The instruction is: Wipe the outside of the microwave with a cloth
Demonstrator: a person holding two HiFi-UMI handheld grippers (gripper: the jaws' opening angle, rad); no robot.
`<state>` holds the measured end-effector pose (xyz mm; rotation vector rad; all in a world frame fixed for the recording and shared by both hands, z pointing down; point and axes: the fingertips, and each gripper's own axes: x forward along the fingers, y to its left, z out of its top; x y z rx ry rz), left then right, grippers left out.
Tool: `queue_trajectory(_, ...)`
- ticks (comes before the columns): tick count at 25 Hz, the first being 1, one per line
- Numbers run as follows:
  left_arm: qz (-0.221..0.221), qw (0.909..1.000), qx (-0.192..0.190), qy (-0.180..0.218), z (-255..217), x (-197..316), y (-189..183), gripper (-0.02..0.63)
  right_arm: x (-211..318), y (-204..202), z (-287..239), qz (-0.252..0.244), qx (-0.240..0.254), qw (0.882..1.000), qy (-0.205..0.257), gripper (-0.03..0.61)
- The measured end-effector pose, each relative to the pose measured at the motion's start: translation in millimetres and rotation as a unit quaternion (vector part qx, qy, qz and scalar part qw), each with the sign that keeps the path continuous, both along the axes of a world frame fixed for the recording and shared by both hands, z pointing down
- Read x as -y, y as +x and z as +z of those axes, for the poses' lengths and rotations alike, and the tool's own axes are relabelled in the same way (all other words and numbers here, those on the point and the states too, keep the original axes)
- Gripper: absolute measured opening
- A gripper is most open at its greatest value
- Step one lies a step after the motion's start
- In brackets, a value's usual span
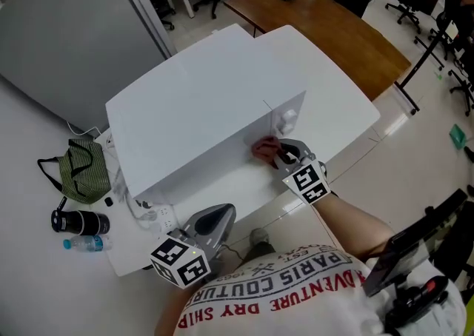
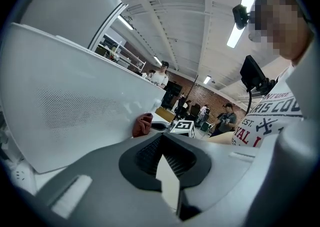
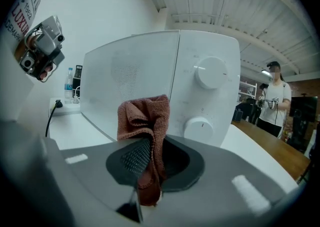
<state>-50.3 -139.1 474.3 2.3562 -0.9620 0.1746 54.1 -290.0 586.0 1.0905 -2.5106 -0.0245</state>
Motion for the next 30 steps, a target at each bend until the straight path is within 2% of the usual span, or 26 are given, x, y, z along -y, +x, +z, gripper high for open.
queue_trajectory(3,-0.003,1.0,0.001,0.001,0,-1,3,0.006,-12,-4,-7,-0.023,0.02,0.999,-0.025,0.046)
queue_trajectory(6,-0.016,0.9998,0.006,0.005,-4,-6,1,0.006,-44,-8,-31,-0.066,0.075,0.993,-0.068,0.046)
queue_trajectory(10,-0.045,0.9988,0.013,0.015,-13,-30,2,0.006,-114,-10,-83,-0.157,0.164,0.965,-0.132,0.048)
queue_trajectory(12,-0.06,0.9979,0.01,0.021,-18,-51,7,0.006,-154,-6,-106,-0.197,0.184,0.951,-0.152,0.049)
queue_trajectory(15,-0.08,0.9962,0.008,0.033,-23,-88,23,0.006,-207,8,-128,-0.235,0.189,0.94,-0.16,0.048)
queue_trajectory(18,-0.098,0.9939,0.008,0.049,-31,-122,43,0.006,-243,27,-136,-0.246,0.193,0.935,-0.166,0.046)
queue_trajectory(24,-0.116,0.9906,0.021,0.07,-45,-180,73,0.006,-305,62,-141,-0.257,0.187,0.933,-0.17,0.044)
queue_trajectory(30,-0.117,0.989,0.025,0.088,-58,-212,96,0.006,-333,91,-146,-0.248,0.2,0.933,-0.166,0.044)
